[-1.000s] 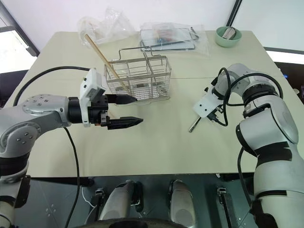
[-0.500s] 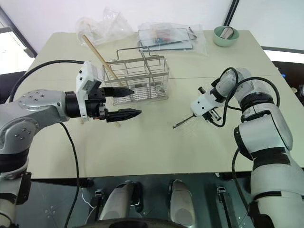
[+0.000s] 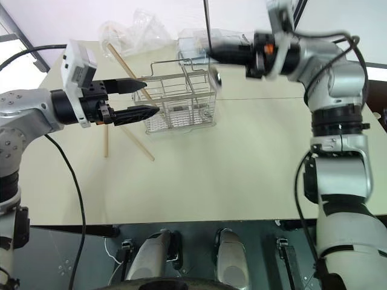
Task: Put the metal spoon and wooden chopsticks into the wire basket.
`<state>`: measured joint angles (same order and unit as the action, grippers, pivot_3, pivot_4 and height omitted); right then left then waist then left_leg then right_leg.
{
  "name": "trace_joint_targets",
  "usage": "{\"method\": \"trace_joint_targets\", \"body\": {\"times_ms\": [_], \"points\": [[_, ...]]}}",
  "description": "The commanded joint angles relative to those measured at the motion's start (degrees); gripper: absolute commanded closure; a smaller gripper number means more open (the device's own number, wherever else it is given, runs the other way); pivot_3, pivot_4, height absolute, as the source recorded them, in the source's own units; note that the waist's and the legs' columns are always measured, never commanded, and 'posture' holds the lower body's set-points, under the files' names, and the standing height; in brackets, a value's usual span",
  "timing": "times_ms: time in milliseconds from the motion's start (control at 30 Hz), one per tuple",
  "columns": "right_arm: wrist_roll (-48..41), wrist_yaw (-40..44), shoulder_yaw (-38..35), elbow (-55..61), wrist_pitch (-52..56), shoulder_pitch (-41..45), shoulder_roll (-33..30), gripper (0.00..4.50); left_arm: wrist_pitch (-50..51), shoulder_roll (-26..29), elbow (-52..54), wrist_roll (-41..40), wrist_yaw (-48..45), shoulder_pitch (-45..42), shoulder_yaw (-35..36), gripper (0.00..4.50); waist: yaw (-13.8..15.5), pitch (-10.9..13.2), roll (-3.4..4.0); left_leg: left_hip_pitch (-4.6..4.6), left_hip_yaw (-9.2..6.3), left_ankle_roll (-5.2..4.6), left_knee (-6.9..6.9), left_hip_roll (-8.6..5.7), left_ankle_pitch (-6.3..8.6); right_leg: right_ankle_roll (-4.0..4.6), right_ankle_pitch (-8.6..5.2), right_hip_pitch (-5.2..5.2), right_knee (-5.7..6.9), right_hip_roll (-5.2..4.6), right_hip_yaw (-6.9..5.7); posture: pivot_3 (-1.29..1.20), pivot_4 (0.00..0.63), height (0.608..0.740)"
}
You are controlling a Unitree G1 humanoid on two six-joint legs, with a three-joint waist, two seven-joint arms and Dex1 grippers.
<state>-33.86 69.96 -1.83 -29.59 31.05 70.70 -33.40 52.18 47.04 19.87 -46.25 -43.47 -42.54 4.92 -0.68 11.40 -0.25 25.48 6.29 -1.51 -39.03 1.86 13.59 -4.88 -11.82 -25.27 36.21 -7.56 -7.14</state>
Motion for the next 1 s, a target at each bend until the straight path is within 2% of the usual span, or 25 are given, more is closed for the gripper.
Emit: {"method": "trace_joint_targets", "body": {"times_ms": [33, 300, 367, 467, 600, 800, 1000], "points": [[4.3, -8.1, -1.1, -3.1, -4.2, 0.8, 4.1, 4.42, -1.2, -0.7, 0.4, 1.1, -0.1, -1.8, -0.1, 0.45, 0.0, 0.0, 0.0, 0.0, 0.06, -0.01, 0.0, -0.01, 0.0, -0.01, 0.0, 0.0, 0.0, -0.01, 0.02, 0.0, 0.15, 0.707], [13.1, -14.0, 0.8, -11.7, -15.2, -1.8, 10.4, 4.42, -0.4, -1.2, 2.1, 0.8, 1.0, -1.7, 0.9, 0.45, 0.0, 0.0, 0.0, 0.09, 0.1, -0.04, -0.04, -0.03, -0.01, -0.04, 0.01, -0.04, 0.0, -0.01, 0.03, 0.0, 0.15, 0.707], [13.9, -15.8, 0.1, -14.1, -15.2, -2.0, 11.5, 4.42, 0.0, -1.0, 2.5, 0.4, 1.4, -1.6, 1.4, 0.45, -0.1, 0.0, 0.0, 0.08, 0.09, -0.04, -0.04, -0.02, -0.01, -0.04, 0.01, -0.04, 0.01, 0.0, 0.04, 0.0, 0.15, 0.707], [14.6, -16.6, -0.3, -15.1, -14.7, -2.4, 12.2, 3.54, 0.3, -0.7, 2.9, 0.1, 1.8, -1.4, 2.0, 0.45, -0.2, 0.0, 0.01, 0.08, 0.09, -0.04, -0.04, -0.02, -0.02, -0.04, 0.01, -0.05, 0.02, 0.01, 0.04, 0.0, 0.15, 0.707], [15.1, -17.3, -0.8, -14.0, -14.8, -2.8, 11.8, 1.7, 0.5, -0.3, 3.2, 0.2, 2.1, -0.8, 2.5, 0.45, -0.2, 0.0, 0.01, 0.08, 0.09, -0.04, -0.04, -0.01, -0.02, -0.04, 0.01, -0.05, 0.03, 0.02, 0.06, 0.0, 0.15, 0.707], [12.8, -15.9, -4.0, -11.9, -11.8, -0.4, 7.9, 1.7, -0.3, 0.2, 2.3, 2.7, 5.7, -0.2, 5.2, 0.45, -0.1, 0.0, 0.01, 0.08, 0.08, -0.04, -0.04, -0.02, -0.02, -0.04, 0.01, -0.04, 0.03, 0.02, 0.06, 0.0, 0.15, 0.707], [6.3, -6.9, -7.5, -3.5, -3.2, -0.1, 0.7, 1.7, 5.7, -3.9, -5.5, 7.9, 25.3, -3.9, 13.5, 0.45, -0.1, 0.0, 0.01, 0.06, 0.04, -0.05, -0.03, -0.01, -0.01, -0.05, 0.01, -0.03, 0.03, 0.03, 0.07, 0.0, 0.15, 0.707]]}}
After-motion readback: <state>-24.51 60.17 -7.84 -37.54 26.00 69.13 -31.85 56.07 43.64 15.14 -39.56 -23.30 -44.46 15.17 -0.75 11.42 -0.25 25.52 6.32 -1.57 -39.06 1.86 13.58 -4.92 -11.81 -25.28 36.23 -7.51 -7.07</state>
